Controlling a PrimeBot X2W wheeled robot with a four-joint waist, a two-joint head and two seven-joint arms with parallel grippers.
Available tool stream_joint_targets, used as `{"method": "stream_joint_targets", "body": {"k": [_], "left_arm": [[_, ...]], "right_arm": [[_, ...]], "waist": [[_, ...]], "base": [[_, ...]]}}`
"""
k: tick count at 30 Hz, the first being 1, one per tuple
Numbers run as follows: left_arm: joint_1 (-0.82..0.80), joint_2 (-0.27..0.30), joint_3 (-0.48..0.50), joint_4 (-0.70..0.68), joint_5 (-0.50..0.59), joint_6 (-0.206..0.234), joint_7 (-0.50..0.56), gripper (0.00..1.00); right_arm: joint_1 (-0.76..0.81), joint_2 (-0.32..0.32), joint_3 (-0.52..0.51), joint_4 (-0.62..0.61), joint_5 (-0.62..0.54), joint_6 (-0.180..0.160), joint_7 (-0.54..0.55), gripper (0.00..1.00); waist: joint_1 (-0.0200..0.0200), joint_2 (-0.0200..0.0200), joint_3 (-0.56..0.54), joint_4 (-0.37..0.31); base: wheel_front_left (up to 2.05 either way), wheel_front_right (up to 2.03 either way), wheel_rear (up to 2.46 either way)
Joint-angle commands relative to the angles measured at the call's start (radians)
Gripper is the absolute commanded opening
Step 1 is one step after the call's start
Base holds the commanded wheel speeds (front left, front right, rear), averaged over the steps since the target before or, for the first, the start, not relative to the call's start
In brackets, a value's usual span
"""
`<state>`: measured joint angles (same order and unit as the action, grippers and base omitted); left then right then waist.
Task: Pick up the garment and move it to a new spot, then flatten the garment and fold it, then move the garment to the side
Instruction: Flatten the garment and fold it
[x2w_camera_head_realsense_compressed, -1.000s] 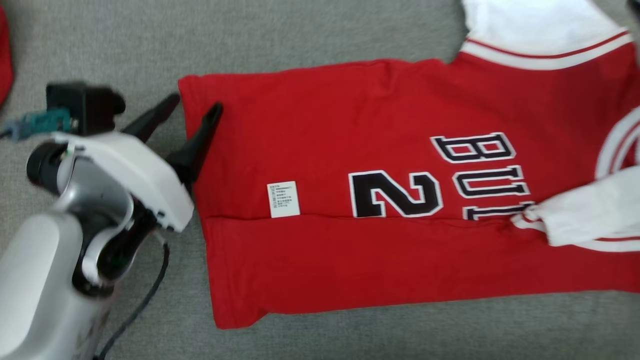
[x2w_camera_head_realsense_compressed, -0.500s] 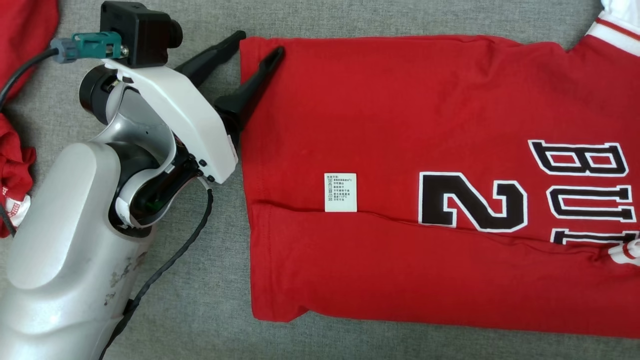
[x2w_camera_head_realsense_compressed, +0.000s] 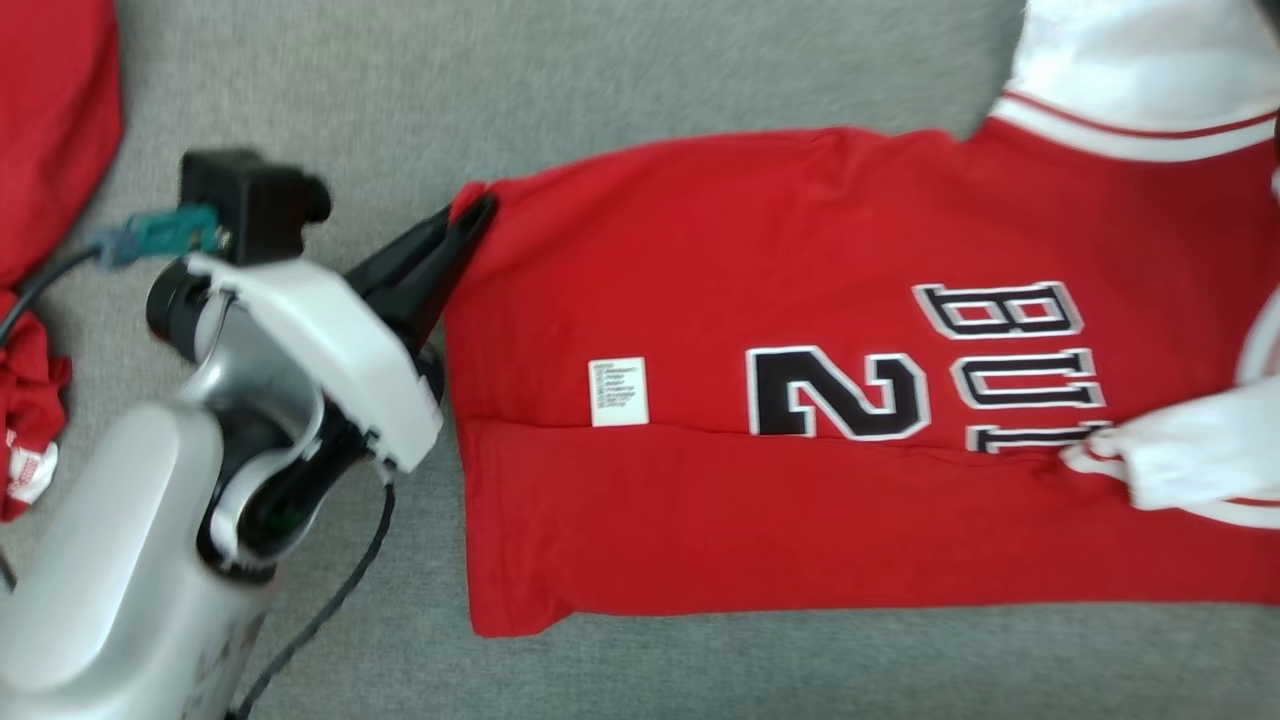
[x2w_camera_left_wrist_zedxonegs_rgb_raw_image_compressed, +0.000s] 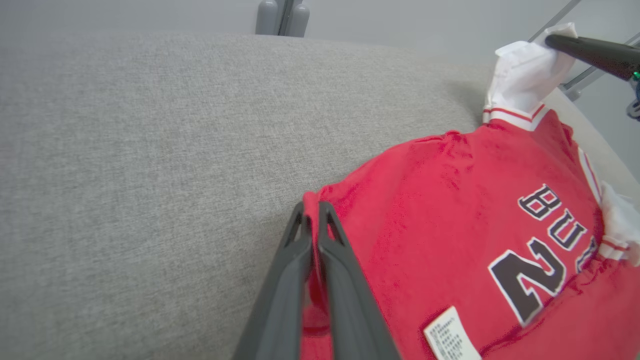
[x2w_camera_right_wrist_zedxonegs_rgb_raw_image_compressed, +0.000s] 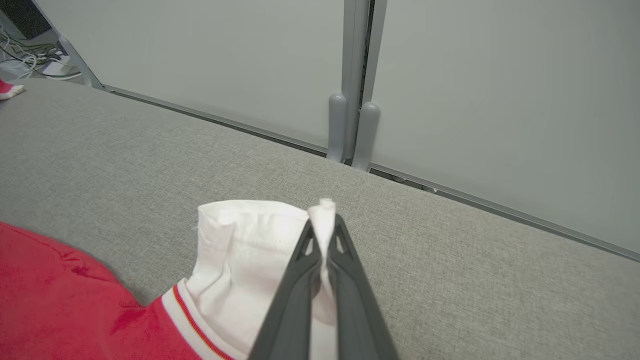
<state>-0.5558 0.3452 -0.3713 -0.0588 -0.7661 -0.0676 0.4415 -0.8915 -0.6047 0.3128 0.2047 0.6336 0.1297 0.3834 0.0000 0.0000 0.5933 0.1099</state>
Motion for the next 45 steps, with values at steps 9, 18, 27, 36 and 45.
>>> {"method": "stream_joint_targets", "body": {"k": [9, 18, 27, 36, 45], "left_arm": [[0.25, 0.033, 0.061, -0.123, -0.03, 0.063, -0.08, 0.0], [0.511, 0.021, 0.097, -0.082, -0.003, 0.139, -0.208, 1.0], [0.664, -0.049, 0.137, -0.035, 0.083, 0.187, -0.494, 1.0], [0.614, -0.132, 0.104, 0.009, 0.209, 0.189, -0.686, 1.0], [0.54, -0.221, 0.115, 0.076, 0.292, 0.16, -0.707, 1.0]], "right_arm": [[0.428, -0.001, -0.135, -0.169, 0.063, 0.002, -0.125, 0.0], [0.733, 0.126, -0.156, -0.196, -0.01, 0.002, -0.171, 1.0], [0.759, 0.149, -0.248, -0.212, -0.086, 0.002, -0.096, 1.0], [0.667, 0.162, -0.273, -0.138, -0.188, 0.002, 0.066, 1.0], [0.602, 0.2, -0.261, 0.044, -0.237, 0.001, 0.091, 1.0]], "waist": [[0.0, 0.0, -0.226, -0.119], [0.0, 0.0, -0.286, -0.176], [0.0, 0.0, -0.325, -0.183], [0.0, 0.0, -0.275, -0.126], [0.0, 0.0, -0.215, -0.072]], "base": [[0.0, 0.0, 0.0], [0.0, 0.0, 0.0], [0.0, 0.0, 0.0], [0.0, 0.0, 0.0], [0.0, 0.0, 0.0]]}}
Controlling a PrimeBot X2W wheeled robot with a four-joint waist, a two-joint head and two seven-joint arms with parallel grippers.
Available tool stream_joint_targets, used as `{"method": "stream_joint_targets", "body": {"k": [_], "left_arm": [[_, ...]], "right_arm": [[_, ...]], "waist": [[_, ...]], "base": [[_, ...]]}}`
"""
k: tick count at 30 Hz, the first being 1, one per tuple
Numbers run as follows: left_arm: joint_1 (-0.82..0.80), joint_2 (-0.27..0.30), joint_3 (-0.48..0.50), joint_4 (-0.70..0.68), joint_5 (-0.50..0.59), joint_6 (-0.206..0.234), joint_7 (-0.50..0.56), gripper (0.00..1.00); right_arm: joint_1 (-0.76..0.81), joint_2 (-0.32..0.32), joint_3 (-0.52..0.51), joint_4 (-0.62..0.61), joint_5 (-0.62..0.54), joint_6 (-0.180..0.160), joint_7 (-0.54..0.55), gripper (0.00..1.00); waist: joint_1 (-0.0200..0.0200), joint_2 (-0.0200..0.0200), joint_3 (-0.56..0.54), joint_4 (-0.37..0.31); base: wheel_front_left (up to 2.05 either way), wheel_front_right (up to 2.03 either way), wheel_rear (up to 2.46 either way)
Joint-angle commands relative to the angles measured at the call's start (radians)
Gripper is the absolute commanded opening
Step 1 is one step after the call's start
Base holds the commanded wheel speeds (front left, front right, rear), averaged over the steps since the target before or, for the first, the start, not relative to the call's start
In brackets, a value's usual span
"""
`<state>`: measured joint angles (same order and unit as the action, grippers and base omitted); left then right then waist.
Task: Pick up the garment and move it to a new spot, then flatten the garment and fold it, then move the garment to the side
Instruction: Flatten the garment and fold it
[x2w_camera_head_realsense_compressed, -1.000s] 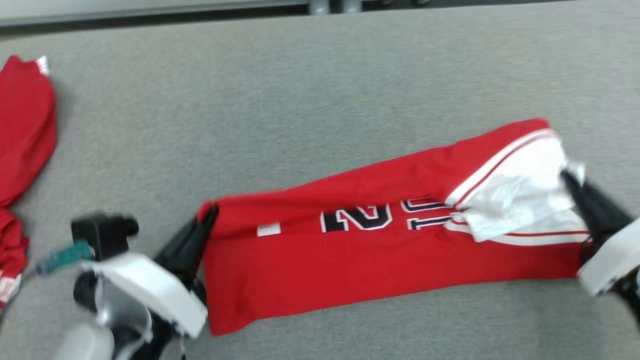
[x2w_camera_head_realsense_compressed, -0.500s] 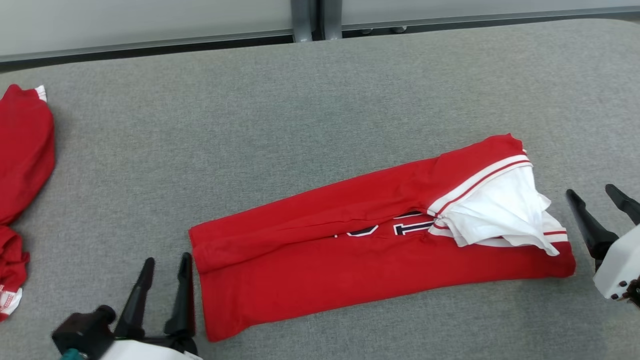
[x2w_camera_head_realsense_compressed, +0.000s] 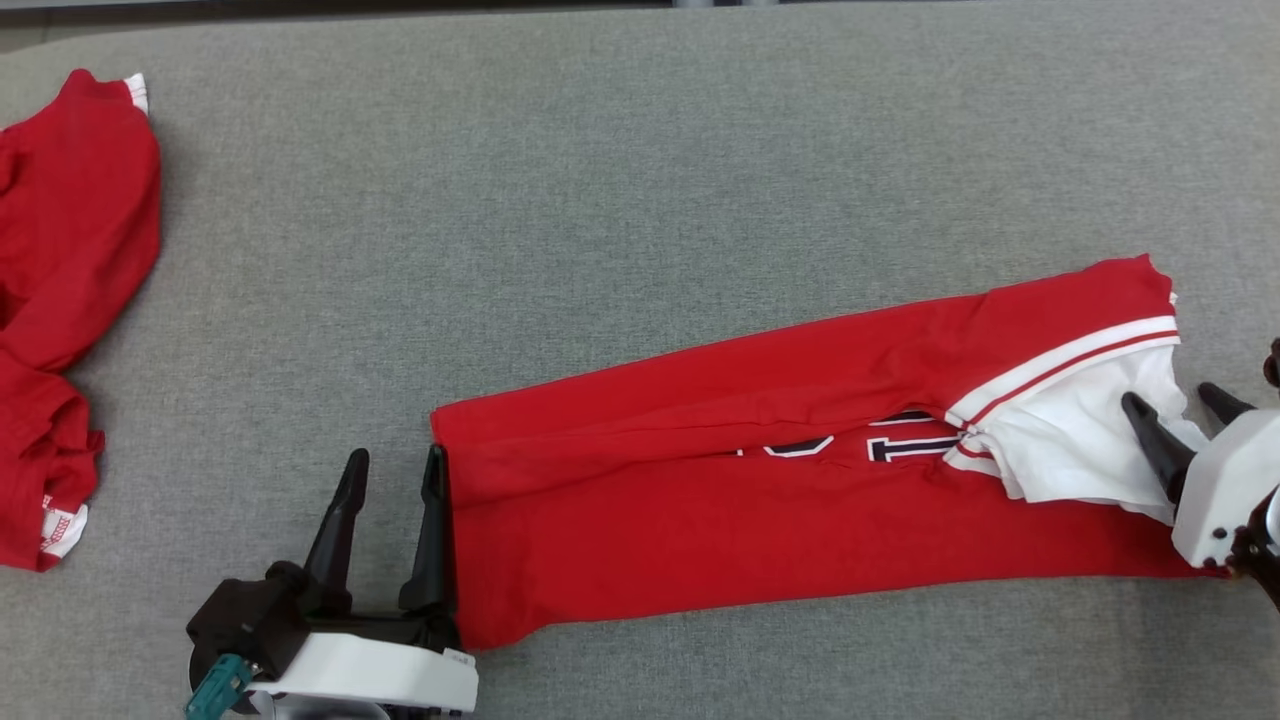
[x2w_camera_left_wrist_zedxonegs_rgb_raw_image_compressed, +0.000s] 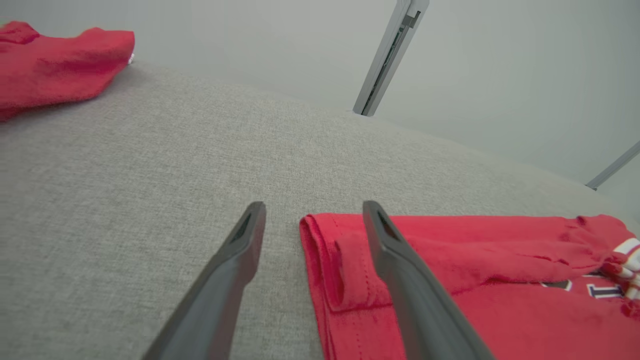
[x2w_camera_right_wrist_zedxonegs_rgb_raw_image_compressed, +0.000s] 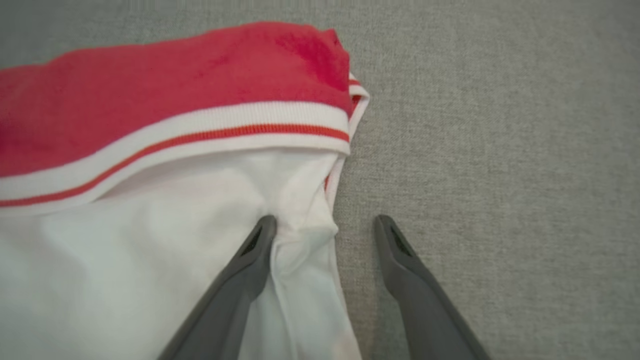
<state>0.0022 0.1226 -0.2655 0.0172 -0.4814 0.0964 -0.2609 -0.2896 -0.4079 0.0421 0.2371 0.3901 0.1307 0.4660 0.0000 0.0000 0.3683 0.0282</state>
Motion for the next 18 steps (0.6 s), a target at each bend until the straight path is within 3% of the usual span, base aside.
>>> {"method": "stream_joint_targets", "body": {"k": [1, 3, 4, 5, 8, 18], "left_arm": [[-0.019, -0.006, 0.018, 0.001, 0.017, -0.01, -0.005, 1.0], [-0.018, -0.022, 0.037, -0.001, 0.031, -0.021, -0.005, 1.0], [-0.016, -0.028, 0.047, -0.001, 0.041, -0.027, -0.005, 1.0], [-0.012, -0.032, 0.058, 0.0, 0.045, -0.035, -0.005, 1.0], [0.009, -0.05, 0.094, 0.015, 0.062, -0.062, -0.005, 1.0], [0.076, -0.07, 0.138, 0.062, 0.049, -0.097, -0.005, 1.0]], "right_arm": [[0.002, 0.009, 0.021, 0.03, 0.019, 0.0, 0.012, 1.0], [0.007, 0.019, 0.056, 0.055, 0.058, 0.0, 0.026, 1.0], [0.002, 0.016, 0.073, 0.052, 0.084, 0.002, 0.007, 0.44], [-0.011, 0.019, 0.069, 0.051, 0.114, 0.003, -0.02, 0.0], [-0.034, -0.04, 0.039, 0.083, 0.211, 0.001, -0.073, 0.0], [0.026, -0.299, -0.158, 0.149, 0.338, 0.0, 0.015, 0.0]], "waist": [[0.0, 0.0, 0.011, 0.012], [0.0, 0.0, 0.012, 0.014], [0.0, 0.0, 0.012, 0.013], [0.0, 0.0, 0.01, 0.011], [0.0, 0.0, -0.021, -0.001], [0.0, 0.0, -0.142, 0.004]], "base": [[0.0, 0.0, 0.0], [0.0, 0.0, 0.0], [0.0, 0.0, 0.0], [0.0, 0.0, 0.0], [0.0, 0.0, 0.0], [0.0, 0.0, 0.0]]}}
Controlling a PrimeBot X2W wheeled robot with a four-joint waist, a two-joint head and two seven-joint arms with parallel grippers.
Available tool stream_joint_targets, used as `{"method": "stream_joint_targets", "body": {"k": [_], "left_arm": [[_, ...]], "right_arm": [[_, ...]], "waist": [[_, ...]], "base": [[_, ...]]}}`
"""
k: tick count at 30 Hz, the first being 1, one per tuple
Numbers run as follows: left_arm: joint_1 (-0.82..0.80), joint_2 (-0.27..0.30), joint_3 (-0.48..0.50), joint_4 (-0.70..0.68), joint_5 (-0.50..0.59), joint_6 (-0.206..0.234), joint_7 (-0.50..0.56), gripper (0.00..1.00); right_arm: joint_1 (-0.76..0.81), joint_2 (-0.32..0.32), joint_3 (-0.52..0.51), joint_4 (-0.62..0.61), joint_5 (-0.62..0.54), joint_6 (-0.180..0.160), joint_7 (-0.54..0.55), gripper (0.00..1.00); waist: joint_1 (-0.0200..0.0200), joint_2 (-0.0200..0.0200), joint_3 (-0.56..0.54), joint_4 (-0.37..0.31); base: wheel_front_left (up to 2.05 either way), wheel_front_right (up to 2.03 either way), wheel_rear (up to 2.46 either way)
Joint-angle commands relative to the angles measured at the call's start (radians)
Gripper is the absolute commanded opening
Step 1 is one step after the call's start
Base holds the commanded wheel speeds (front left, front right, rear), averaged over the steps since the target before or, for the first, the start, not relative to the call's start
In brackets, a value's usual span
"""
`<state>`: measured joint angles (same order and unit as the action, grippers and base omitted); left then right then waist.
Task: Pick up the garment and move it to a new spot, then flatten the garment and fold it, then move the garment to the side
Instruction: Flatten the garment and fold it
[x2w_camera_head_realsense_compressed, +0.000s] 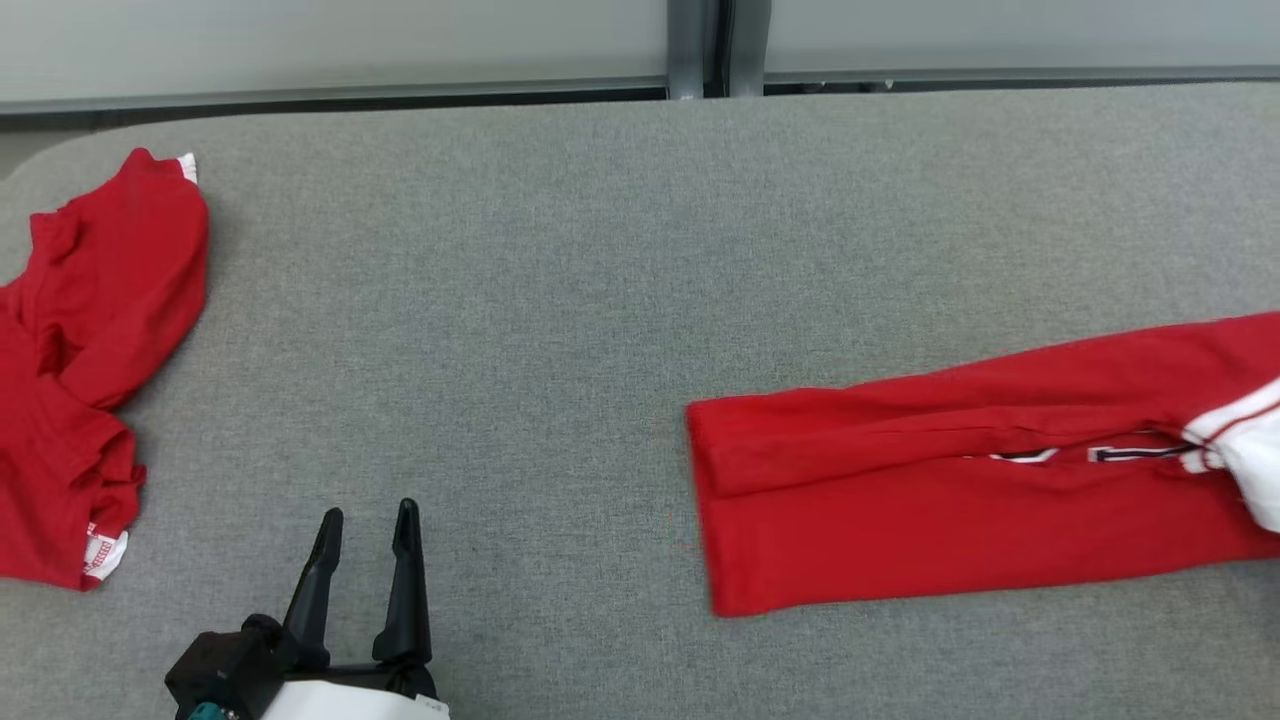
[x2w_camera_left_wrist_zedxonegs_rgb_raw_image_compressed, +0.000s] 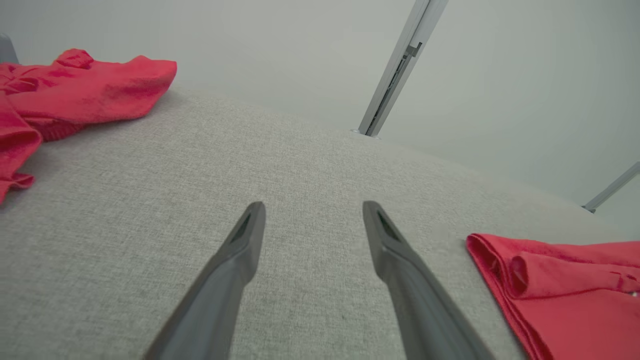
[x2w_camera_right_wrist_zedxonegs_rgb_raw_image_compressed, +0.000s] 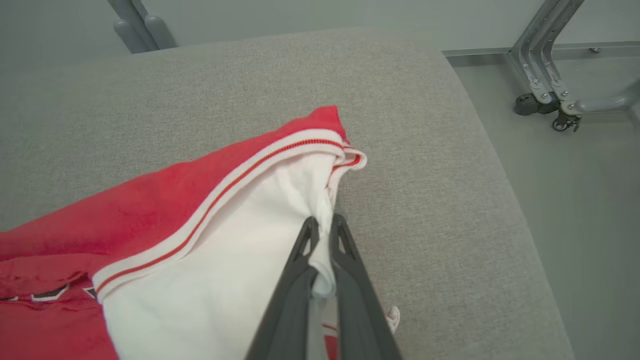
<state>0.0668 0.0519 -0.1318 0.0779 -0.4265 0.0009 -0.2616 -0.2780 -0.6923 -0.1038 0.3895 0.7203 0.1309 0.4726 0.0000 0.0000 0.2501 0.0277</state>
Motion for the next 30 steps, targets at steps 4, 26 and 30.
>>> {"method": "stream_joint_targets", "body": {"k": [4, 26, 30], "left_arm": [[0.038, 0.001, 0.003, 0.001, -0.028, 0.002, -0.004, 1.0], [-0.005, 0.0, -0.115, 0.056, -0.056, 0.039, -0.005, 1.0], [0.01, 0.001, -0.109, 0.057, -0.056, 0.042, -0.005, 1.0]], "right_arm": [[0.051, -0.089, -0.047, -0.107, 0.048, 0.0, 0.079, 0.0], [0.001, 0.458, 0.441, -0.25, -0.085, 0.0, -0.051, 0.0], [-0.003, 0.51, 0.458, -0.193, -0.088, 0.0, -0.11, 0.0]], "waist": [[0.0, 0.0, -0.059, 0.004], [0.0, 0.0, -0.07, 0.023], [0.0, 0.0, -0.075, 0.023]], "base": [[0.0, 0.0, 0.0], [0.0, 0.0, 0.0], [0.0, 0.0, 0.0]]}}
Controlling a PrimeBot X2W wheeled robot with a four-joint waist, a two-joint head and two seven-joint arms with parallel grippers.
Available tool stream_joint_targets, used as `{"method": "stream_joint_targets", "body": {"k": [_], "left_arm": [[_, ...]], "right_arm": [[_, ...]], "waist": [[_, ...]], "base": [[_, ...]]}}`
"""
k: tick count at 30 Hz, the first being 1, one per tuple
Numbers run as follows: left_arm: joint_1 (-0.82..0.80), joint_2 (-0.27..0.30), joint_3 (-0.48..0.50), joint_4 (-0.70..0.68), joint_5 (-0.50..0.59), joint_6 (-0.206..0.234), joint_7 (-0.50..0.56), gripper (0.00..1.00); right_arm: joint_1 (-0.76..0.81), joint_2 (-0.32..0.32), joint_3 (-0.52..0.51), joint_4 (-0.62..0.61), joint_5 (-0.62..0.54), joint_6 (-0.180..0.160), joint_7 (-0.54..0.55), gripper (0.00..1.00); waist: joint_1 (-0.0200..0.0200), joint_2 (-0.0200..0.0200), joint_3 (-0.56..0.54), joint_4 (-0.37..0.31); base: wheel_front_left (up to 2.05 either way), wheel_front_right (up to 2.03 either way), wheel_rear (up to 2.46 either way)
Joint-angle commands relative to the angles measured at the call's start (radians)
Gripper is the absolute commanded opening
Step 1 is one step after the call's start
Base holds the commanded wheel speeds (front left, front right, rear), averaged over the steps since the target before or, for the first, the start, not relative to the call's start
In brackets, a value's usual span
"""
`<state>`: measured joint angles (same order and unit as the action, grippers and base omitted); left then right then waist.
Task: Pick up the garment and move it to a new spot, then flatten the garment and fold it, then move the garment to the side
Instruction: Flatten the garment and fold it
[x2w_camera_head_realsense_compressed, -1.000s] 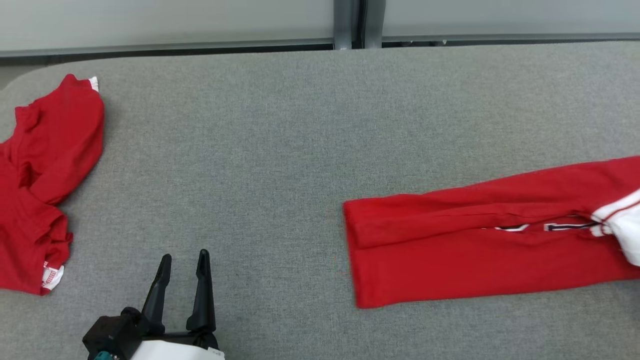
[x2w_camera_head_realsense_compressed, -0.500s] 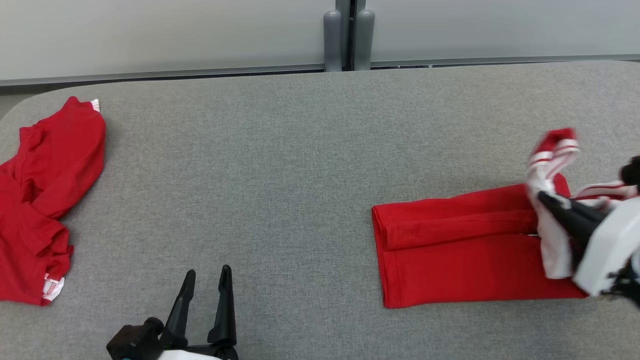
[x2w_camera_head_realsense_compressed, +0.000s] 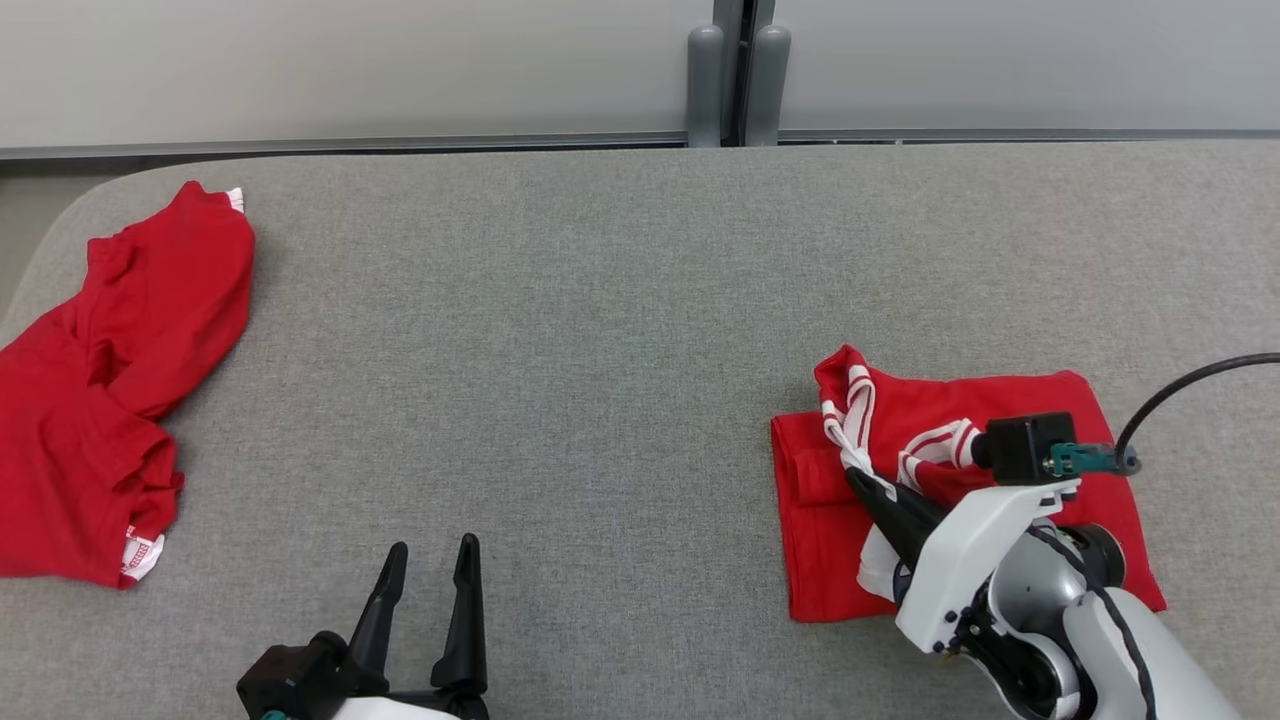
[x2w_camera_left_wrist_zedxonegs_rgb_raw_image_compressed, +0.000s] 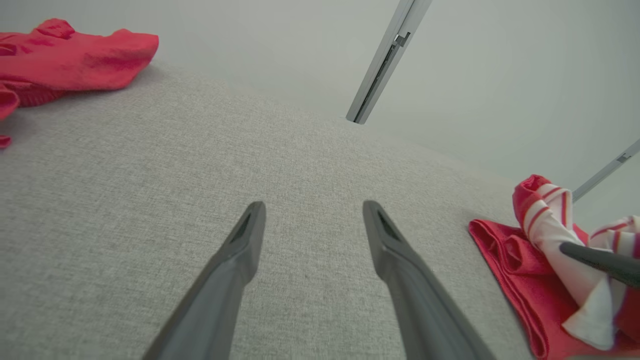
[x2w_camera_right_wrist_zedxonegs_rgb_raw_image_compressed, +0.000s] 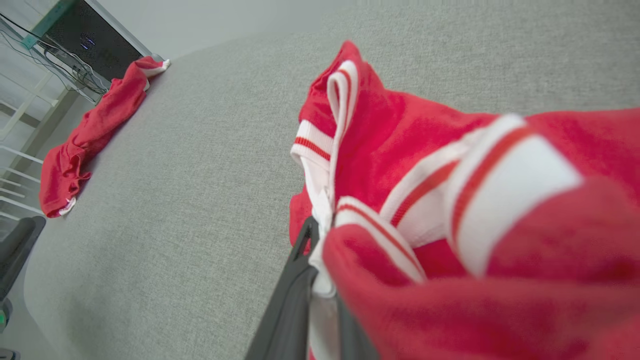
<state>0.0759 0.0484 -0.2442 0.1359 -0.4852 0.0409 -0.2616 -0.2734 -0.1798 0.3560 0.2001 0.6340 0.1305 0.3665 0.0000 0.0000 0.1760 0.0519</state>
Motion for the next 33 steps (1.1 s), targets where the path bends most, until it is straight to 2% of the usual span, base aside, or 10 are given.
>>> {"method": "stream_joint_targets", "body": {"k": [1, 2, 8, 11, 15, 18, 21, 24, 27, 33], "left_arm": [[0.006, 0.004, 0.005, 0.0, 0.003, 0.002, -0.005, 1.0], [0.01, 0.004, 0.005, 0.003, 0.004, 0.001, -0.005, 1.0], [0.027, 0.004, 0.018, 0.019, 0.009, -0.005, -0.005, 1.0], [0.048, 0.004, 0.036, 0.023, 0.013, -0.008, -0.005, 1.0], [0.08, 0.004, 0.063, 0.02, 0.02, -0.013, -0.005, 1.0], [0.099, 0.004, 0.08, 0.01, 0.029, -0.015, -0.004, 1.0], [0.115, 0.004, 0.099, -0.002, 0.045, -0.021, -0.004, 1.0], [0.12, 0.004, 0.128, -0.016, 0.061, -0.024, -0.004, 1.0], [0.121, 0.004, 0.146, -0.025, 0.071, -0.031, -0.005, 1.0], [0.13, 0.003, 0.183, -0.016, 0.11, -0.054, -0.003, 1.0]], "right_arm": [[-0.01, 0.005, -0.001, 0.004, -0.006, 0.0, -0.022, 0.36], [-0.013, 0.009, 0.004, 0.012, -0.015, 0.0, -0.037, 1.0], [0.022, 0.002, 0.055, -0.048, -0.035, 0.0, -0.126, 1.0], [0.075, -0.034, 0.076, -0.153, -0.035, 0.0, -0.197, 1.0], [0.178, -0.101, 0.041, -0.262, -0.075, 0.0, -0.298, 1.0], [0.259, -0.13, -0.043, -0.26, -0.123, 0.0, -0.396, 1.0], [0.324, -0.144, -0.152, -0.189, -0.215, 0.0, -0.526, 1.0], [0.361, -0.114, -0.267, -0.09, -0.298, 0.0, -0.618, 1.0], [0.372, -0.097, -0.323, -0.052, -0.369, 0.0, -0.632, 1.0], [0.435, 0.011, -0.499, -0.079, -0.489, 0.0, -0.633, 1.0]], "waist": [[0.0, 0.0, -0.003, -0.004], [0.0, 0.0, -0.005, -0.007], [0.0, 0.0, -0.036, -0.028], [0.0, 0.0, -0.068, -0.043], [0.0, 0.0, -0.115, -0.061], [0.0, 0.0, -0.143, -0.073], [0.0, 0.0, -0.167, -0.075], [0.0, 0.0, -0.175, -0.071], [0.0, 0.0, -0.18, -0.064], [0.0, 0.0, -0.187, -0.042]], "base": [[0.0, 0.0, 0.0], [0.0, 0.0, 0.0], [0.0, 0.0, 0.0], [0.0, 0.0, 0.0], [0.0, 0.0, 0.0], [0.0, 0.0, 0.0], [0.0, 0.0, 0.0], [0.0, 0.0, 0.0], [0.0, 0.0, 0.0], [0.0, 0.0, 0.0]]}}
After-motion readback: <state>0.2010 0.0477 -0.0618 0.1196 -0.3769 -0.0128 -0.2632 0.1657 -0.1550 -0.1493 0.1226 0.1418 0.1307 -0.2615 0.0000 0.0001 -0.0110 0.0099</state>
